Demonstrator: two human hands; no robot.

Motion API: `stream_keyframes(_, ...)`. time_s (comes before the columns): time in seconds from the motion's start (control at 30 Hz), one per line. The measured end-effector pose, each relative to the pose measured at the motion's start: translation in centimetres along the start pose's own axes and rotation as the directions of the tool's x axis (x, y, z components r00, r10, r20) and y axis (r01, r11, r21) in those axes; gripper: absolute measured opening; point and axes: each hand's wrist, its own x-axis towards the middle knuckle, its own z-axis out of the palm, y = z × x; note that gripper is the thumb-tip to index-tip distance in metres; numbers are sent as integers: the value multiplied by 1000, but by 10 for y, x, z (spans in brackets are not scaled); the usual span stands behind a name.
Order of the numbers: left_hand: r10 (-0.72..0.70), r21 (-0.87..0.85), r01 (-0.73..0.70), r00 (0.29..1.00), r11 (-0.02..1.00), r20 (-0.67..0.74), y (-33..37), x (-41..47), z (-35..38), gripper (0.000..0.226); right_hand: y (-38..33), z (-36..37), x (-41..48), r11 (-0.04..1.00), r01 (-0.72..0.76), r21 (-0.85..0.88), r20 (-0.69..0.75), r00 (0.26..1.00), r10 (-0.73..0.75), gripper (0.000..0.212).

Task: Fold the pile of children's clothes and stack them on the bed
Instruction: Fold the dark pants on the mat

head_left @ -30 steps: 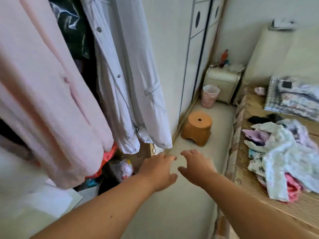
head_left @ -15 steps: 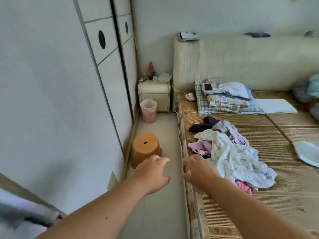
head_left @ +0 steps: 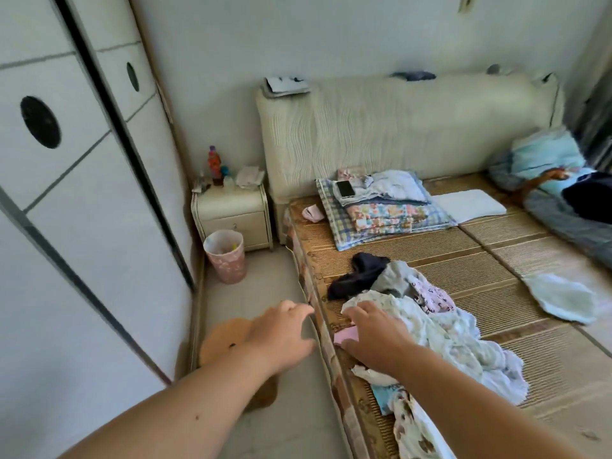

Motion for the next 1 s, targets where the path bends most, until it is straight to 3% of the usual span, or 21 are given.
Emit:
stream_keyframes(0.27,230,57,-234,971,970,68,-26,155,-39,59,-3,-15,104,964,-228,135,-56,970,237,61)
stream_keyframes(0.47,356,53,-372,914,927,195,-12,237,-28,57,35,-30,147,933,-339,121,-45,937,346,60)
stream_keyframes(0.7,444,71,-478,854,876,271,53,351,-39,60,129,-56,205,875,-470,121,-11,880,474,59)
stream_keyframes(1.0,563,94,-616,764,782,316,131,443,-63,57,207,-107,250,807,-556,197,-88,810,579,60)
